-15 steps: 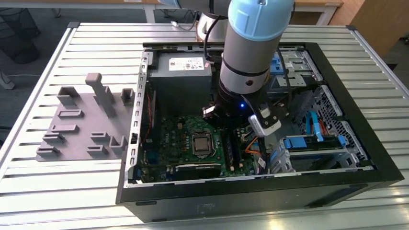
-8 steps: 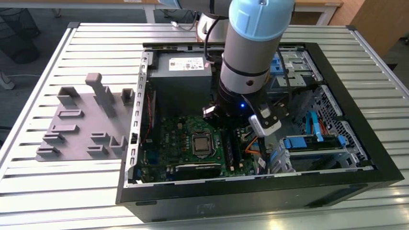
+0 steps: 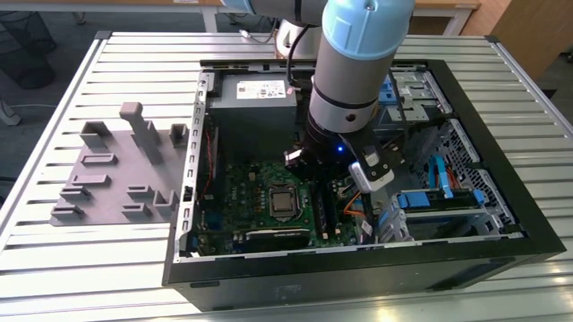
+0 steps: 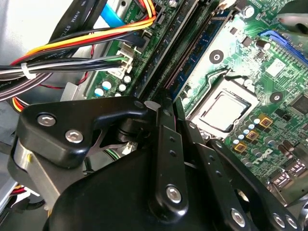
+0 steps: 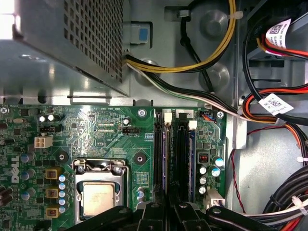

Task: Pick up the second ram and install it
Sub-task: 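Insert the second ram into the second slot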

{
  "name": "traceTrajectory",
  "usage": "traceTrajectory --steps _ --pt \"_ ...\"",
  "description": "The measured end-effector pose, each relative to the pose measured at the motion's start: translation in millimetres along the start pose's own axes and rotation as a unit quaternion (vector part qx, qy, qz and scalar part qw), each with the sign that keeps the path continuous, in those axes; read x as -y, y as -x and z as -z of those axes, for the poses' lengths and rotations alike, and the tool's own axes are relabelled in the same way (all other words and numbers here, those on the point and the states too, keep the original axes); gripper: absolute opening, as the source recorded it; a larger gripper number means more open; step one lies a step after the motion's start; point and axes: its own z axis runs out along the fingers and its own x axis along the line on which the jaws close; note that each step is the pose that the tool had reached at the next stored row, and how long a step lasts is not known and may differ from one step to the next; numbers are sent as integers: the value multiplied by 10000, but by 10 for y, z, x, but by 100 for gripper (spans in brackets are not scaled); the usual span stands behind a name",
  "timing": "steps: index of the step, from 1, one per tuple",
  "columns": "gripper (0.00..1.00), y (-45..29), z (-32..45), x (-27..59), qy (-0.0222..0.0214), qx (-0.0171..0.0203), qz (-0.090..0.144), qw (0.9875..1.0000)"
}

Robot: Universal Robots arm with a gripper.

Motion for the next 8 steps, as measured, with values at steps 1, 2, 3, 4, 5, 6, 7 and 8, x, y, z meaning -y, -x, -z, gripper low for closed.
traceTrajectory --steps 1,2,3,4,5,6,7,8 --pt "14 1 -1 0 0 0 1 10000" --pt "14 1 -1 0 1 0 1 10000" --pt "14 1 -2 0 1 0 1 10000" --pt "14 1 -2 0 1 0 1 10000" --pt "14 1 -2 0 1 0 1 10000" --pt "14 1 -2 0 1 0 1 10000" --pt "14 1 -2 0 1 0 1 10000" --pt "14 1 -2 0 1 0 1 10000"
